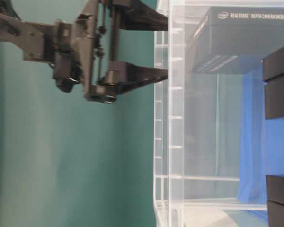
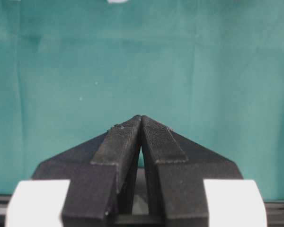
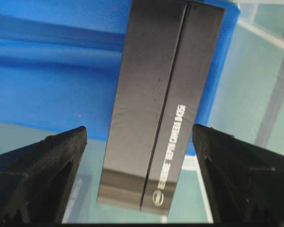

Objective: Take the box out of the case with the right arm.
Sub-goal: 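Lower the open right gripper around the last box and close it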

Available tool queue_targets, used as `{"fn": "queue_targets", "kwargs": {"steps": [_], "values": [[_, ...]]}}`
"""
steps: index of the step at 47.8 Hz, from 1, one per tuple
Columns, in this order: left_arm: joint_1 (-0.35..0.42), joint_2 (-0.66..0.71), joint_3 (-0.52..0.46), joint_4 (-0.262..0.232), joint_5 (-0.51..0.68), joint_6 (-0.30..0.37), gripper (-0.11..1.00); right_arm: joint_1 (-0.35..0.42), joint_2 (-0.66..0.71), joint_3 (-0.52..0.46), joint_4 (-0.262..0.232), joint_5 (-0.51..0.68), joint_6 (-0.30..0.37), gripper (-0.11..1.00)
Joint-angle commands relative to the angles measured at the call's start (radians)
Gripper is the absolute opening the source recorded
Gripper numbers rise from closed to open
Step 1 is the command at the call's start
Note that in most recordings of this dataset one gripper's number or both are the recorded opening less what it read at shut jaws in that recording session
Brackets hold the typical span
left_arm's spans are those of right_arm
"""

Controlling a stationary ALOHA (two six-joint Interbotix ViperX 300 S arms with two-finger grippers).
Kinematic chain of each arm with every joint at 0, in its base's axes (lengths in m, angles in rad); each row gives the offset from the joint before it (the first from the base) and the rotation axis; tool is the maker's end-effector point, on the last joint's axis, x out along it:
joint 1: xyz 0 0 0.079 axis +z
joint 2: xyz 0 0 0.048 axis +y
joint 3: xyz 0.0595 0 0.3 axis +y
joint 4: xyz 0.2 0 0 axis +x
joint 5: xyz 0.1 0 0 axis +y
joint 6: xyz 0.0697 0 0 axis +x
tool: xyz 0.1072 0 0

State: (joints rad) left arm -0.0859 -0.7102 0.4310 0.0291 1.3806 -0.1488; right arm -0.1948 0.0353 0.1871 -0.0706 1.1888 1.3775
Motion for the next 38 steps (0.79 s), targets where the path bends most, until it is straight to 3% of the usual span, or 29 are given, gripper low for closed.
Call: {"fn": "queue_targets", "kwargs": {"steps": [1, 20, 38], "values": [[0.005, 0.002, -0.025, 0.003, -0.006, 0.000, 0.00, -0.008, -0.011, 0.006, 0.000, -0.025, -0.005, 0.89], [0.005, 0.003, -0.021, 0.003, -0.006, 0.000, 0.00, -0.014, 0.012, 0.071, 0.003, -0.103, 0.005, 0.89], [0.003, 0.003, -0.020, 0.003, -0.006, 0.000, 0.00, -0.021, 0.048, 0.074, 0.012, -0.121, 0.005, 0.89]]}}
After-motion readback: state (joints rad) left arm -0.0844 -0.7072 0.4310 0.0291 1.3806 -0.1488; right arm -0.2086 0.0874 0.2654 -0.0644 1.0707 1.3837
